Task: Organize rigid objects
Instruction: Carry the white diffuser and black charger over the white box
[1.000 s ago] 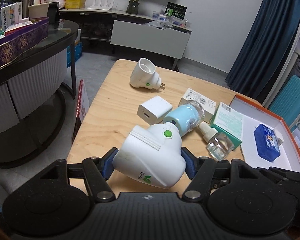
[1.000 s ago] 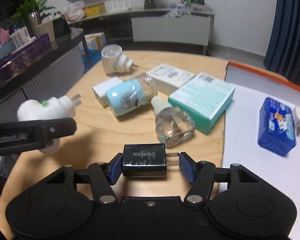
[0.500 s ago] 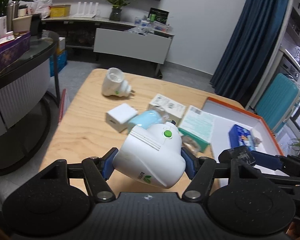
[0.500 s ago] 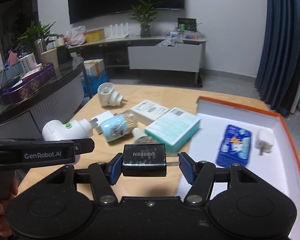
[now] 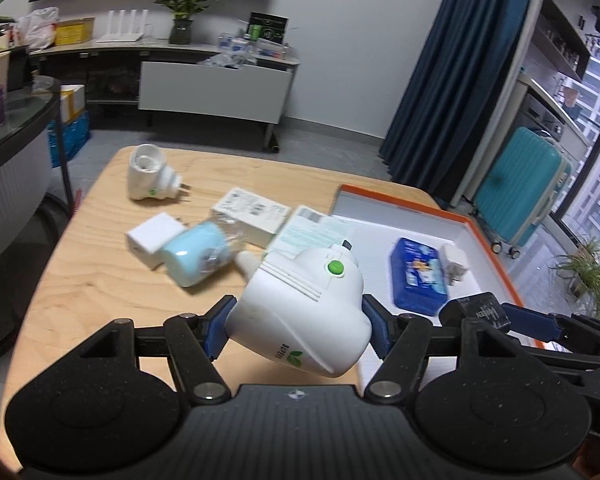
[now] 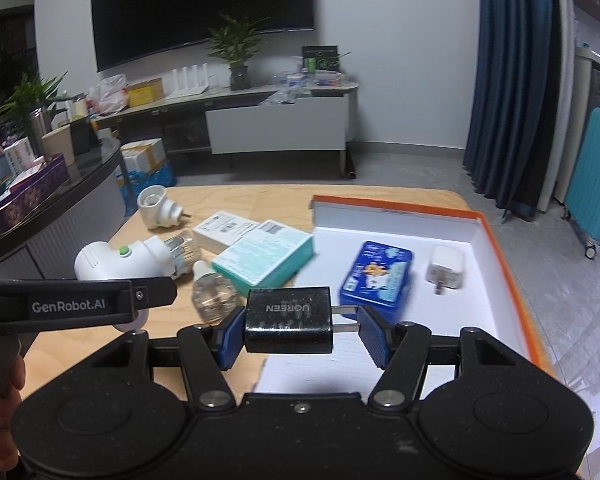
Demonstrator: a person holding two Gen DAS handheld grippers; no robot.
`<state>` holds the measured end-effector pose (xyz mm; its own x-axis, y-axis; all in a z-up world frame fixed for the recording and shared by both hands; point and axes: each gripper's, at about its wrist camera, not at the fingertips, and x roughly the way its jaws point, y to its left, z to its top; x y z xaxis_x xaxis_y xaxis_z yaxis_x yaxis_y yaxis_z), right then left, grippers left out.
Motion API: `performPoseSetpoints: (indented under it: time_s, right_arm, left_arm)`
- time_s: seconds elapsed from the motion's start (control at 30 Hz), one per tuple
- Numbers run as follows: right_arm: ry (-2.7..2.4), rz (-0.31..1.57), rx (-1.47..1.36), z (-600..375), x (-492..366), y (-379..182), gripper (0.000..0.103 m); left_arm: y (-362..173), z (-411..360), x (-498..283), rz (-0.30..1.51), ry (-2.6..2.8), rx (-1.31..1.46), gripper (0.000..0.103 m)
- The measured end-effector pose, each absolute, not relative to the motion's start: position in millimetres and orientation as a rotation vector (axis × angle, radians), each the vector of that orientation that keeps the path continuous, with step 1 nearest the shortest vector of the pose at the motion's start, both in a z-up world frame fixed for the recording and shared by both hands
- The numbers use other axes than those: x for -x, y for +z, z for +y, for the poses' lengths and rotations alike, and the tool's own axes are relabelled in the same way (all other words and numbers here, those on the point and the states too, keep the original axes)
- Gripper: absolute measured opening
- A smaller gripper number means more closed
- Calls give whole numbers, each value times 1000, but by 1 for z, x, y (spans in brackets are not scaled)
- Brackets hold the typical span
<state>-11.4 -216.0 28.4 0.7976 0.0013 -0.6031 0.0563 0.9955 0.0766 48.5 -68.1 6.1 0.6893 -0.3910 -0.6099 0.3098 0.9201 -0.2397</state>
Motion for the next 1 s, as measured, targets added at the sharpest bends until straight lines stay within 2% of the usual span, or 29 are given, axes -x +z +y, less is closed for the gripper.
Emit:
performPoseSetpoints:
  time_s: [0.47,1.0]
  right_arm:
    - [-161,598,-166,-274,34,35,72]
    - [-207,571,-186,-307,34,39,72]
  left_arm:
    - [7,-132,-48,708,-498,68,67]
    - [8,-170,-54,705,-531,29,67]
